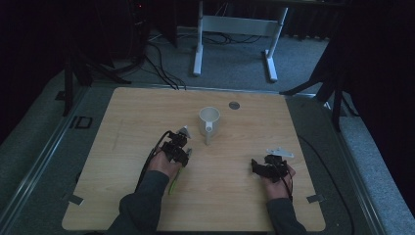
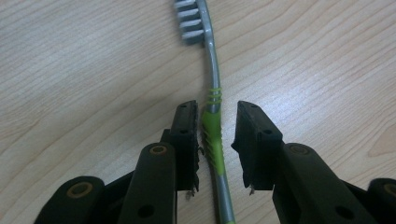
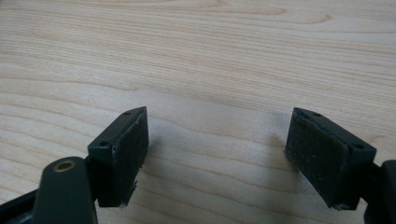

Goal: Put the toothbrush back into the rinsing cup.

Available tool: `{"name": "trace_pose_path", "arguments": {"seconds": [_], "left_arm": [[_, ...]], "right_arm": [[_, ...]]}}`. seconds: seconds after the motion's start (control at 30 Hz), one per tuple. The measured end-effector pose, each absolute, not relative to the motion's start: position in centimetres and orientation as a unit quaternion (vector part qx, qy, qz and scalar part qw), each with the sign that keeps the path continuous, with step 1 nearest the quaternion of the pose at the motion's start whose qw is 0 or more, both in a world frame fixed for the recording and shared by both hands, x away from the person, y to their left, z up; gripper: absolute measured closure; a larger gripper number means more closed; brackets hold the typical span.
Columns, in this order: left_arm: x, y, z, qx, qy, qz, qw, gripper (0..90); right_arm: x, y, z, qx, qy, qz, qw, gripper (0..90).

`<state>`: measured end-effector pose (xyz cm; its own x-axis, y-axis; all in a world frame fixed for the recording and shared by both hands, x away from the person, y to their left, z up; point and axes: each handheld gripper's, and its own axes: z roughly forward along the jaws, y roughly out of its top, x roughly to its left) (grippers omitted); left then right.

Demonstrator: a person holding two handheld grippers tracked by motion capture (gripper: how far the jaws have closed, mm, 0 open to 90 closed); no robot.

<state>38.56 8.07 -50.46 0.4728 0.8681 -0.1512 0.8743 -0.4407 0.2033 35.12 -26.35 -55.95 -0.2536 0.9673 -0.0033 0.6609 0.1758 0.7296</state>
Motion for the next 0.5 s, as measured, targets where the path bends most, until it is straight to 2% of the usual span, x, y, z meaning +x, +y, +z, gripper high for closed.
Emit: {"name": "trace_pose_path", "arguments": {"seconds": [0.5], "left_arm": [[38.59, 7.34, -51.35, 0.858, 0.504, -0.007, 0.095, 75.8]], "right_arm": [[35.12, -26.36, -55.95, 0.56, 0.727, 0.314, 0.244, 20.9]]}}
